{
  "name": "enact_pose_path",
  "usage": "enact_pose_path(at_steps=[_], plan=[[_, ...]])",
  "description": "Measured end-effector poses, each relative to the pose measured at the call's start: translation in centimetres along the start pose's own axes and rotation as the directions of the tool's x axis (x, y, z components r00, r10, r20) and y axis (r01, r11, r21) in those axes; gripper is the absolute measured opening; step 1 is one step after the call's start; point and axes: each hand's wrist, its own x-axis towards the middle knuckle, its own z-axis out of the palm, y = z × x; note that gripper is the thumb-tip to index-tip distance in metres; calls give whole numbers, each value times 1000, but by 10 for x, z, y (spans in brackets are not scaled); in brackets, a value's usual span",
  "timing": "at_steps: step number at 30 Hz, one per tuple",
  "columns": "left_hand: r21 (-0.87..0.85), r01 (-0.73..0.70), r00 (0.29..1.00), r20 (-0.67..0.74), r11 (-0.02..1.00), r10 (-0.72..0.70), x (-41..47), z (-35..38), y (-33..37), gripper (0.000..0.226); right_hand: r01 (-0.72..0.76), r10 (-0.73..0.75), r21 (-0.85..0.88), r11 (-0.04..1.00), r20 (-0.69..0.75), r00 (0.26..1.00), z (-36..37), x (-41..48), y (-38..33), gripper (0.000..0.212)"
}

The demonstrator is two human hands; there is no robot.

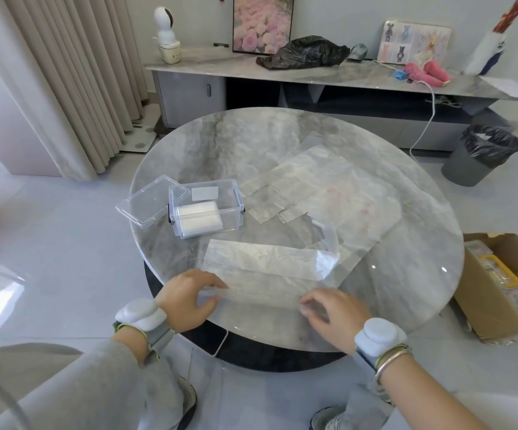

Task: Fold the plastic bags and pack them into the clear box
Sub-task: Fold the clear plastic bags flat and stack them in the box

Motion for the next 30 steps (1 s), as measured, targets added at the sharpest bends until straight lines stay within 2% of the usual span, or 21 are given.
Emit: enact_pose_path(at_steps=[5, 9, 16, 19, 24, 26, 30], plan=[[-164, 301, 952, -10, 939, -306, 6, -8, -13, 31, -214, 221, 161, 963, -25, 975, -10, 11, 15, 22], [-225, 365, 923, -44, 904, -383, 8, -7, -15, 38, -310, 330, 250, 917, -40, 943, -7, 18, 27, 24], [-132, 294, 936, -163, 947, -313, 6, 2, -27, 49, -378, 418, 273, 885, -104, 903, -2, 24, 29, 23], [-86, 302, 937, -158, 950, -312, 7, 6, -31, 37, -378, 416, 257, 890, -113, 902, 1, 26, 31, 23], [-20, 260, 949, -180, 965, -260, 6, 6, -27, 28, -353, 365, 108, 930, -138, 921, 2, 27, 31, 17], [30, 245, 957, -171, 969, -236, 4, 4, -23, 26, -338, 337, 19, 941, -146, 930, 2, 27, 29, 20], [139, 250, 962, -148, 958, -229, 3, 0, -17, 32, -336, 325, -54, 940, -150, 934, 2, 26, 26, 33]])
